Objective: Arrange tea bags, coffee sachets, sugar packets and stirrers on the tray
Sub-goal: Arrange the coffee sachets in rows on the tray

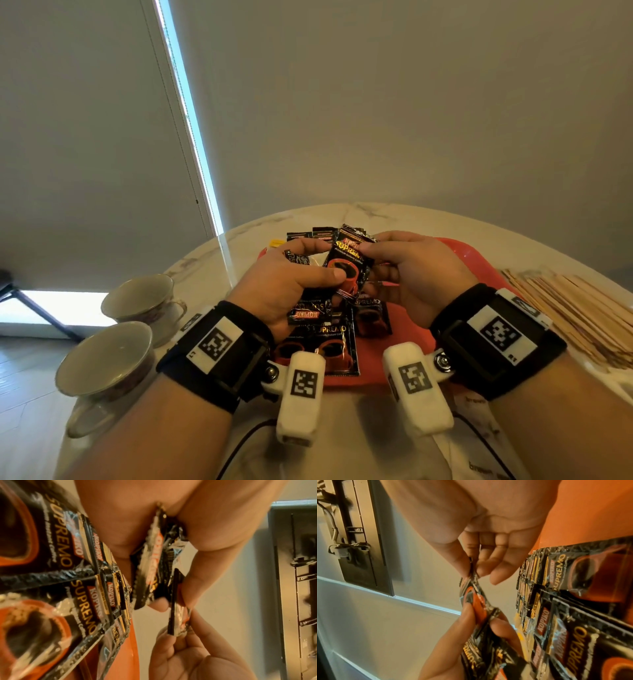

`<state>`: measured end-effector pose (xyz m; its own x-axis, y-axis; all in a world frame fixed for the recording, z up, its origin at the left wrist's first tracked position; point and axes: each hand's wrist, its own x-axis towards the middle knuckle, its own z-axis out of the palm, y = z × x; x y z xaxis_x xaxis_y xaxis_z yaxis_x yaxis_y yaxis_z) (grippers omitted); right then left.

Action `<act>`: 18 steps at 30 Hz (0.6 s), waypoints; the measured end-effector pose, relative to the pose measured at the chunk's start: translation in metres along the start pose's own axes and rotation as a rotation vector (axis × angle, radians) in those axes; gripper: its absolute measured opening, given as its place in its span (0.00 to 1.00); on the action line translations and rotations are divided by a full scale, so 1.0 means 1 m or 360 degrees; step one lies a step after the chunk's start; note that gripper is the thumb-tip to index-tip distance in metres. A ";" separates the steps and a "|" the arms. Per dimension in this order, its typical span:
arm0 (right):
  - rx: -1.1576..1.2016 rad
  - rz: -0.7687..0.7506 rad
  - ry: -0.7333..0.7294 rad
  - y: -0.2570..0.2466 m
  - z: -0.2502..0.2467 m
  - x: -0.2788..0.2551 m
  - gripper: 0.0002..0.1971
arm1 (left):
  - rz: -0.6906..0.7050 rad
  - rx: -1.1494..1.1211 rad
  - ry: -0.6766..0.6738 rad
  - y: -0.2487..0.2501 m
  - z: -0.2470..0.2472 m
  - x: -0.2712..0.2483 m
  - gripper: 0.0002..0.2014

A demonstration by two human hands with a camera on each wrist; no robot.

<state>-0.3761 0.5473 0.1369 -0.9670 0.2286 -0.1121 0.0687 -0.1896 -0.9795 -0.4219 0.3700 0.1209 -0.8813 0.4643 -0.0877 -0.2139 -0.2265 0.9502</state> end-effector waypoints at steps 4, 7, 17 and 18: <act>0.0100 0.0103 0.0047 0.000 -0.001 0.000 0.09 | 0.0019 -0.0030 -0.0054 -0.001 0.000 -0.001 0.28; 0.0235 0.0235 0.0003 -0.002 0.000 -0.002 0.12 | 0.0052 -0.0051 -0.0067 0.000 0.001 -0.003 0.27; 0.0071 0.0043 -0.0122 -0.002 -0.002 -0.007 0.06 | 0.0058 -0.0104 0.0128 0.000 0.004 -0.002 0.26; 0.0103 0.0027 -0.0056 -0.003 -0.004 -0.007 0.05 | 0.0045 -0.0142 0.0130 0.001 0.004 -0.001 0.24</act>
<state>-0.3682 0.5498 0.1398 -0.9740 0.1913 -0.1217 0.0705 -0.2546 -0.9645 -0.4198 0.3723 0.1231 -0.9181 0.3864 -0.0885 -0.2217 -0.3154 0.9227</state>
